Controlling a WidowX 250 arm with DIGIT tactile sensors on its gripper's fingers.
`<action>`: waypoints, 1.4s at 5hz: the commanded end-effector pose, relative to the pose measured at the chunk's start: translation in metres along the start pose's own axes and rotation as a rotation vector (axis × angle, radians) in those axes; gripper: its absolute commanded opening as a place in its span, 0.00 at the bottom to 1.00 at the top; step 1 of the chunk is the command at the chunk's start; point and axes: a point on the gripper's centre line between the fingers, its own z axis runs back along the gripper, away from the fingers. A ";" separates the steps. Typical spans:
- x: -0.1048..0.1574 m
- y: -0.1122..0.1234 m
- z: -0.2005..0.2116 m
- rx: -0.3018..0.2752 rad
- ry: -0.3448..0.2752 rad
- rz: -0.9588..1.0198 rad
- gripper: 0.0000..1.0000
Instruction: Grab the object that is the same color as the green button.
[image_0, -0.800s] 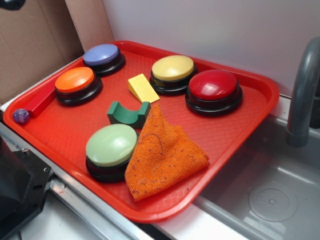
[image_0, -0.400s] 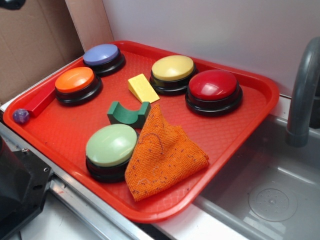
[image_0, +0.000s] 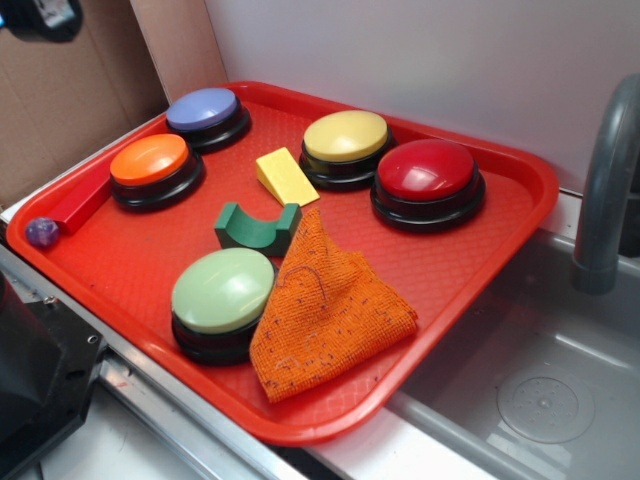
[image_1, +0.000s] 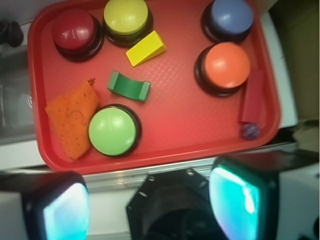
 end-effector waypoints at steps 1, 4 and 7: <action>0.026 0.011 -0.044 -0.069 -0.041 0.139 1.00; 0.061 0.011 -0.108 -0.067 -0.071 0.388 1.00; 0.071 0.007 -0.155 -0.149 -0.033 0.395 1.00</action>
